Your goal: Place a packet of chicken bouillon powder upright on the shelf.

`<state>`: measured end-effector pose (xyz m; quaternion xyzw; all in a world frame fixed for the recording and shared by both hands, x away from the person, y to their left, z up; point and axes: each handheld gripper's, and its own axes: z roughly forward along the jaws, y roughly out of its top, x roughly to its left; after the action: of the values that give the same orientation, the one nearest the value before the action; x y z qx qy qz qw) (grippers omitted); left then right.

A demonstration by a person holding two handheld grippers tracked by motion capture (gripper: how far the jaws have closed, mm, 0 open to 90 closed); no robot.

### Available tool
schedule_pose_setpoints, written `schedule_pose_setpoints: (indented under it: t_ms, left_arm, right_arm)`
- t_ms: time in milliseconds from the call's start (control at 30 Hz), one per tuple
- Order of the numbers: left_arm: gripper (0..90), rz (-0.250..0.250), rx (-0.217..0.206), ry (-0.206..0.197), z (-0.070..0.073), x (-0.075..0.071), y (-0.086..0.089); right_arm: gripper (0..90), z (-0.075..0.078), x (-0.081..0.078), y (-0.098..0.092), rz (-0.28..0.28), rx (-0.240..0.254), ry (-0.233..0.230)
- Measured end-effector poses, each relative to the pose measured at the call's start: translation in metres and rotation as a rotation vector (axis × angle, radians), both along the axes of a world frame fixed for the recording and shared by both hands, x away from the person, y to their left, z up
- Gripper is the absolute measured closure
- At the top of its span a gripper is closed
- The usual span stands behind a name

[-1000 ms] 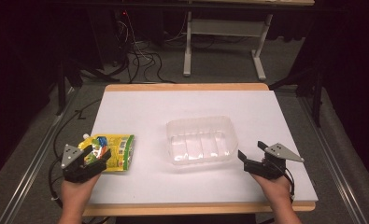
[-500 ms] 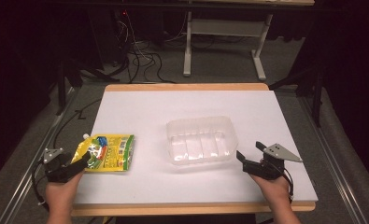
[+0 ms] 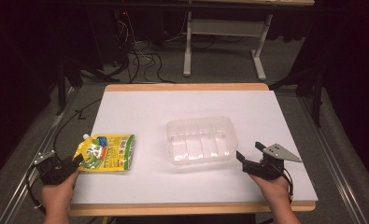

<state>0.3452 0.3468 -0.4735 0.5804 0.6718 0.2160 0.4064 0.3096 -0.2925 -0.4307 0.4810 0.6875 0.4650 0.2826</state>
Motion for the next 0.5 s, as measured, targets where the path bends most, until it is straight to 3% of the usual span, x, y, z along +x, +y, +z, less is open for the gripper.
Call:
schedule_pose_setpoints:
  t_ms: [33,67,100,133,167,267,300,400,433,467,500]
  left_arm:
    - [50.9,0.017,0.001,0.008,-0.001,0.0,0.001]
    - [41.8,0.029,-0.008,0.039,-0.004,0.002,0.003]
    - [40.8,0.029,-0.008,0.039,-0.004,0.002,0.003]
    - [41.3,-0.005,-0.026,0.076,-0.008,0.004,0.002]
    - [43.6,-0.012,-0.037,0.079,-0.009,0.005,0.001]
    - [54.9,-0.011,-0.026,0.063,-0.007,0.004,-0.001]
    - [60.8,-0.009,0.003,0.039,-0.004,0.002,-0.002]
    - [79.8,-0.019,0.018,0.019,-0.001,-0.001,-0.002]
    - [87.0,-0.033,0.034,-0.006,0.002,-0.003,-0.004]
    - [89.3,-0.033,0.034,-0.006,0.002,-0.003,-0.004]
    - [90.0,-0.052,0.064,-0.036,0.007,-0.005,-0.008]
  right_arm:
    - [15.5,0.0,0.0,0.0,0.0,0.0,0.0]
    - [15.6,0.0,0.0,0.0,-0.001,-0.002,0.001]
    - [15.6,0.0,0.0,0.0,-0.001,-0.002,0.001]
    - [15.6,0.0,0.0,0.001,-0.002,-0.002,0.003]
    - [15.7,0.0,0.0,0.0,0.002,-0.004,0.001]
    - [15.7,-0.001,0.0,0.0,0.001,-0.002,0.005]
    - [15.7,-0.001,0.0,0.001,0.0,-0.002,0.006]
    - [15.8,-0.001,0.0,0.001,-0.001,-0.002,0.009]
    - [15.8,-0.001,0.001,0.001,0.001,-0.001,0.01]
    - [15.8,-0.001,0.001,0.001,0.001,-0.001,0.01]
    - [15.9,-0.002,0.001,0.002,0.003,-0.003,0.012]
